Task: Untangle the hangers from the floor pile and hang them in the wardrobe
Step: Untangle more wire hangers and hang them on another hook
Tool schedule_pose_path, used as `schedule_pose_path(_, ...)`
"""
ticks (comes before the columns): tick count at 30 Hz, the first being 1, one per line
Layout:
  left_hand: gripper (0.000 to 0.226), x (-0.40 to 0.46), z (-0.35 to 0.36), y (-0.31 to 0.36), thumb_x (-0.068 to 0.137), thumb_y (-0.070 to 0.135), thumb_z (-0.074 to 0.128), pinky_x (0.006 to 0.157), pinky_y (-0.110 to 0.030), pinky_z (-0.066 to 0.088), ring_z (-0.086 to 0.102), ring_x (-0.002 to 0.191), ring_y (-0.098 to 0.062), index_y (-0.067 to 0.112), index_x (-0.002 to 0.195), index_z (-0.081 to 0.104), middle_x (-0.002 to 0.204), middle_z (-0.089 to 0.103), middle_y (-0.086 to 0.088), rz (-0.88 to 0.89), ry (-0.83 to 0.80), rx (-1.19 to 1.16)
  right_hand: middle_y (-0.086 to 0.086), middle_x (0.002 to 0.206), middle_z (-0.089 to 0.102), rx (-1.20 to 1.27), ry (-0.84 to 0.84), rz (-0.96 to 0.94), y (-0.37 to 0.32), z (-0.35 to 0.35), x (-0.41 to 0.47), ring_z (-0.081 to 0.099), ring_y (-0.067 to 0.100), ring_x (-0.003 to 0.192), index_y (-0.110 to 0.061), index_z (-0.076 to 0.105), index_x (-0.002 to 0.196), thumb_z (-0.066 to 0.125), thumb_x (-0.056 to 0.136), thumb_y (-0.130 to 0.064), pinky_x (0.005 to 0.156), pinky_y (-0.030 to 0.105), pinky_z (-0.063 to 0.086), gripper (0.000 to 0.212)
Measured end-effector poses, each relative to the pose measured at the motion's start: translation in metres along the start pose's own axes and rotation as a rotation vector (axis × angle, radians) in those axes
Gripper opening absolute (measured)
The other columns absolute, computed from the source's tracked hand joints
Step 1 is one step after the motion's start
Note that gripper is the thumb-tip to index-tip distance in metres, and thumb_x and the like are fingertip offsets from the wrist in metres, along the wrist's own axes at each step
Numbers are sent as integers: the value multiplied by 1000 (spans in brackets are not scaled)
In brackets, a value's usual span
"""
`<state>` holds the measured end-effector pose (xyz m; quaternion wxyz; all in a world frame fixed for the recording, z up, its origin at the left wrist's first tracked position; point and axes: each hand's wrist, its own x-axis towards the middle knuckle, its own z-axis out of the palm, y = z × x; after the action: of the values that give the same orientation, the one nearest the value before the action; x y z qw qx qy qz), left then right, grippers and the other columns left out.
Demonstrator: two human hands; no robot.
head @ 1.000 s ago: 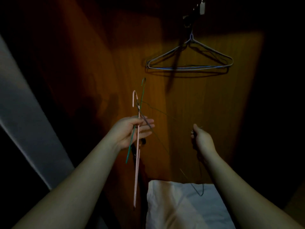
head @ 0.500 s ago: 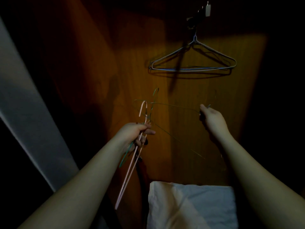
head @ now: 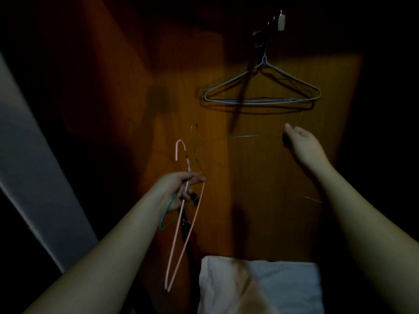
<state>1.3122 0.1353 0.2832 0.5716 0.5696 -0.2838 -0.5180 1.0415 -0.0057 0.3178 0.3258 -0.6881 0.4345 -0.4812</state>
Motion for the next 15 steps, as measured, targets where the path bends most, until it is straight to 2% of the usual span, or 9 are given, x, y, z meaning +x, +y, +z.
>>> schedule_pose_path(1,23,2,-1,2,102,12,42,29,-11,27,43,37,-4,1,115,57,88,69,-7,6,11,-22,0,93,62,-12,26,34,4,-8,13,56,18,88,-20,60,89,35,103,-47,79,31,40,39)
schedule_pose_path(3,21,5,-2,6,102,11,41,29,-11,27,43,36,-4,1,112,56,82,68,-6,20,35,-63,10,124,60,-82,88,96,14,-22,39,54,27,116,-9,59,120,31,103,-50,101,38,39,52)
schedule_pose_path(5,17,9,-2,11,102,10,41,29,-11,28,43,35,-5,2,107,55,78,67,-6,34,66,-104,19,138,51,-184,94,108,21,-33,59,48,34,127,-3,49,137,28,105,-41,108,44,34,53)
schedule_pose_path(7,14,12,1,18,101,10,42,29,-12,28,44,34,-5,4,102,55,78,65,-5,57,94,-130,27,131,52,-276,72,67,21,-39,74,50,39,120,3,50,129,26,107,-22,99,44,38,41)
schedule_pose_path(8,14,12,4,22,101,10,42,29,-12,28,45,34,-5,5,100,55,76,64,-4,71,104,-137,28,121,56,-290,71,52,18,-41,81,53,39,111,2,54,115,25,107,-18,90,42,41,36)
schedule_pose_path(10,15,14,9,30,101,10,42,30,-11,27,44,35,-4,6,97,56,71,63,-3,104,128,-135,22,99,59,-346,56,10,7,-44,94,53,34,93,-6,50,90,23,107,-19,74,36,39,34)
schedule_pose_path(11,16,17,10,33,101,11,42,30,-11,26,43,35,-4,6,97,56,71,61,-2,119,128,-138,21,97,58,-354,29,-16,1,-44,102,53,34,92,-6,49,90,24,106,-19,73,36,37,32)
schedule_pose_path(13,15,24,11,39,101,11,42,28,-11,22,40,32,-4,7,95,55,68,56,-1,142,135,-165,23,107,57,-317,-27,-40,-9,-43,119,55,36,101,1,54,106,29,105,-17,77,37,39,30)
schedule_pose_path(15,13,33,9,44,100,11,43,26,-11,19,36,29,-4,8,93,54,57,55,2,170,151,-215,17,102,58,-311,-26,-81,-22,-42,133,56,30,91,-1,55,117,37,104,-23,69,35,41,31)
